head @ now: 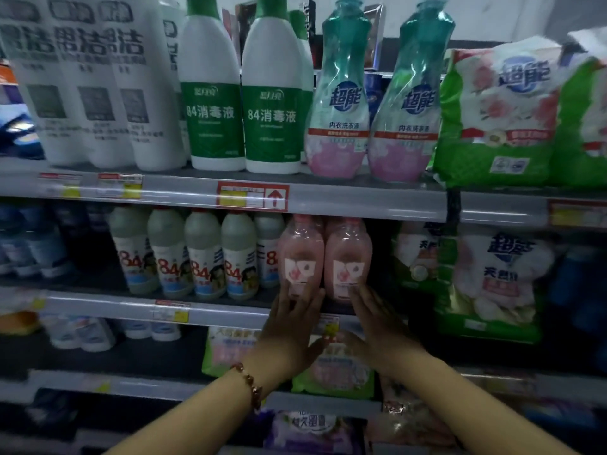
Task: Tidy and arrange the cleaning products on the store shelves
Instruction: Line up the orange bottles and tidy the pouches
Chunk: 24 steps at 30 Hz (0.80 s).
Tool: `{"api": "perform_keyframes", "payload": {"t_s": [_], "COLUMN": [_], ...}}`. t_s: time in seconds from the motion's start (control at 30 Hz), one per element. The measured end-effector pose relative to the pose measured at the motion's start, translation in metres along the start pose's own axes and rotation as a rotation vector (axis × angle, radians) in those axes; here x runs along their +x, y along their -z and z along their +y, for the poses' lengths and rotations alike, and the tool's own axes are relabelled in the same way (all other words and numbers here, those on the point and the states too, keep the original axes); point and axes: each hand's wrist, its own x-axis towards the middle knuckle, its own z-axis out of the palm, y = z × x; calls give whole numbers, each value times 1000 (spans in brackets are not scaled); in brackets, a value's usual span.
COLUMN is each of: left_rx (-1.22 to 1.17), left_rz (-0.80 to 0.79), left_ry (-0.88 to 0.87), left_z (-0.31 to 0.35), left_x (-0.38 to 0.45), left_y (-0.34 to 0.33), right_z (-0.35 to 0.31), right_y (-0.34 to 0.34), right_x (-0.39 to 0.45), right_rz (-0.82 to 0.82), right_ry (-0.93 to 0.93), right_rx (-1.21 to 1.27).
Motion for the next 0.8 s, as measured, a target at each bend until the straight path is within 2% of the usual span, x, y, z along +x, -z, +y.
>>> {"api": "perform_keyframes", "payload": {"t_s": [0.07, 0.17, 0.27, 0.33, 0.4, 0.53, 0.67, 0.8], "left_rx": [-46, -156, -307, -339, -329, -304, -258, -240], "left_rz": [37, 145, 325, 328, 281, 288, 258, 175], "left_ry": [-26, -3, 165, 268, 289, 236, 235, 262], "left_z": [-1, -4, 0, 3, 8, 11, 11, 11], "left_x": [5, 2, 0, 6, 12, 17, 19, 23], "left_y": [-3, -4, -6, -10, -13, -19, -20, -13], "right_z": [1, 0, -7, -13, -16, -11, -6, -3], "right_y": [-4, -7, -5, -7, -12, -17, -19, -19], "right_x": [-2, 0, 22, 38, 49, 55, 63, 65], "right_rz": [67, 265, 400, 462, 505, 595, 609, 605], "right_ry": [8, -123, -252, -239, -240, -276, -281, -252], "right_rx": [60, 392, 707, 815, 823, 665, 562, 561]}}
